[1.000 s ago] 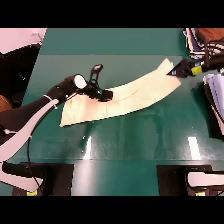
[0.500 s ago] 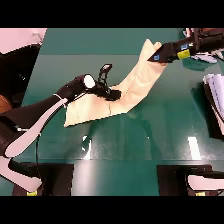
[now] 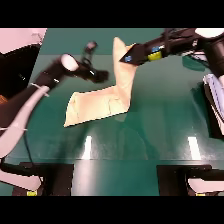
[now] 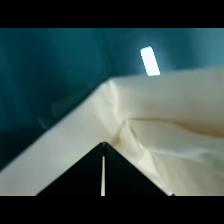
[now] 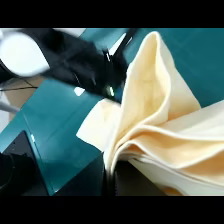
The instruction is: Fold the shirts.
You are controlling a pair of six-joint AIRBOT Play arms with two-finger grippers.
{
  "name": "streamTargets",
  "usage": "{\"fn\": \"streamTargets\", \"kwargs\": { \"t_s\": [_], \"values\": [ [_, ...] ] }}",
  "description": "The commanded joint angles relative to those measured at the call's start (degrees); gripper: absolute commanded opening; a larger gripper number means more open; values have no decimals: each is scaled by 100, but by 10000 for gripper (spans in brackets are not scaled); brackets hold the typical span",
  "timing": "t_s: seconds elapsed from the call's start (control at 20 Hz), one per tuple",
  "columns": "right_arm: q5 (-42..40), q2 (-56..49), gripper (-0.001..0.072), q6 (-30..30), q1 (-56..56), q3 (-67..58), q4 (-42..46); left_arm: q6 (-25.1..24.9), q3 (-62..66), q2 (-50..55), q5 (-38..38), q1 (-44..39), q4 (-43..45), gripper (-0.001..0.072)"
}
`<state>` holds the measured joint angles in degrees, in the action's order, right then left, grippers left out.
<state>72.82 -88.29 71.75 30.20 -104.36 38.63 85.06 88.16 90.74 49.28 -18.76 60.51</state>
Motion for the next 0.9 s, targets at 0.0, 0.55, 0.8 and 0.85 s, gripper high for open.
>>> {"fn": "streamTargets", "kwargs": {
  "t_s": [0.0, 0.55, 0.8, 0.85],
  "values": [
    [-721, -448, 18, -417, 916, -9, -501, -2, 385, -850, 420, 929, 968, 26],
    [-313, -2258, 501, -573, 2037, -1069, 221, -7, 402, -2098, 1169, 2011, 1644, 27],
    [-111, -1270, 501, -129, 501, 922, 640, -4, 391, -2098, 1425, 2011, 1620, 26],
    [-109, -1128, 509, -103, 170, 1298, 713, -4, 391, -2098, 1434, 2009, 1589, 27]
  ]
}}
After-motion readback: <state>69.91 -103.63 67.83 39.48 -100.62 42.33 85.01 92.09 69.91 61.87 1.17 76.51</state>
